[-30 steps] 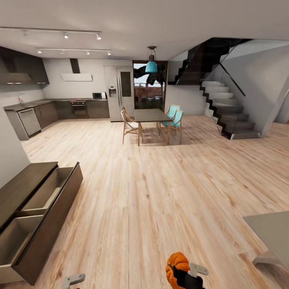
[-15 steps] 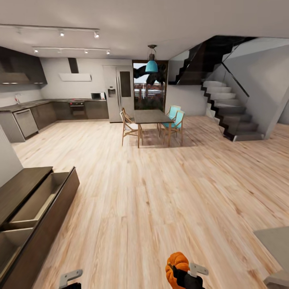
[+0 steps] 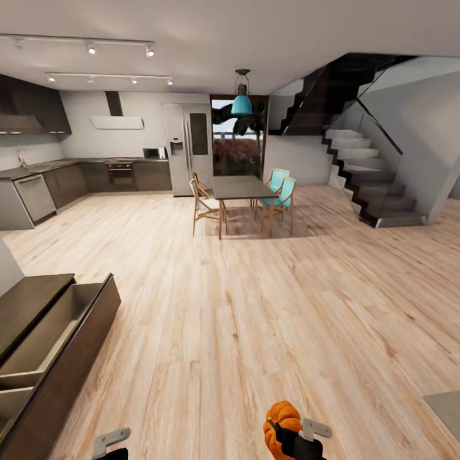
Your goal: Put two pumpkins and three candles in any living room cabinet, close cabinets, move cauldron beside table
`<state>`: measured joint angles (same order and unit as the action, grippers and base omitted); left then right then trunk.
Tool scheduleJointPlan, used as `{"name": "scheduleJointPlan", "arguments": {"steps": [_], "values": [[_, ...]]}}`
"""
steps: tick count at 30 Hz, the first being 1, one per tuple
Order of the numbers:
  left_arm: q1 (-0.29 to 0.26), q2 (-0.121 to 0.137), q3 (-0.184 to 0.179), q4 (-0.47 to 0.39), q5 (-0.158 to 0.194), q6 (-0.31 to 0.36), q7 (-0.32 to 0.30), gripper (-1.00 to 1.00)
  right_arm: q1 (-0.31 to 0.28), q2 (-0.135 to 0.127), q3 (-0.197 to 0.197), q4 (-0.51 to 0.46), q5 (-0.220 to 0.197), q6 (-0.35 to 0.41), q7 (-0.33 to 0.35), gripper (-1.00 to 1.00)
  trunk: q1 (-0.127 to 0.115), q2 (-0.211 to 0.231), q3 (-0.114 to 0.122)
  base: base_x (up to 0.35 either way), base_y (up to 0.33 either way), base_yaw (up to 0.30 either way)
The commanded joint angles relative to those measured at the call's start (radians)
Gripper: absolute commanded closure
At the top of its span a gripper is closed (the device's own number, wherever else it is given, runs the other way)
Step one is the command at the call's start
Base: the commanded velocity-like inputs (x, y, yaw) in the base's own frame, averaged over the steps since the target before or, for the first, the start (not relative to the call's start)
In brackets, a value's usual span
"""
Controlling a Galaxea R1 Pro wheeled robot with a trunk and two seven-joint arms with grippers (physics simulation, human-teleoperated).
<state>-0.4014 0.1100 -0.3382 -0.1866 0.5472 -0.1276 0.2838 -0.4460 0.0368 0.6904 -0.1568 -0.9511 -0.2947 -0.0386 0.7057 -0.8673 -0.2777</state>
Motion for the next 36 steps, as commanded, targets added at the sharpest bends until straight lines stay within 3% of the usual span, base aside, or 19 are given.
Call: {"name": "scheduleJointPlan", "arguments": {"steps": [1, 13, 36], "values": [[-0.001, 0.000, -0.009, -0.001, 0.008, -0.003, 0.004, -1.00, -0.001, 0.000, 0.009, 0.000, -0.005, -0.003, -0.006, 1.00, 0.001, -0.001, -0.001, 0.321, 0.000, 0.000], [-0.001, 0.000, -0.010, -0.001, 0.007, -0.004, 0.004, -1.00, -0.001, 0.000, 0.006, 0.000, -0.006, -0.068, -0.006, 1.00, 0.001, -0.001, -0.001, 0.307, 0.000, 0.000], [-0.001, 0.000, -0.010, -0.001, 0.007, -0.003, 0.005, -1.00, -0.001, 0.000, 0.005, 0.000, -0.019, -0.075, -0.007, 1.00, 0.001, -0.001, -0.001, 0.275, 0.000, 0.000]]}}
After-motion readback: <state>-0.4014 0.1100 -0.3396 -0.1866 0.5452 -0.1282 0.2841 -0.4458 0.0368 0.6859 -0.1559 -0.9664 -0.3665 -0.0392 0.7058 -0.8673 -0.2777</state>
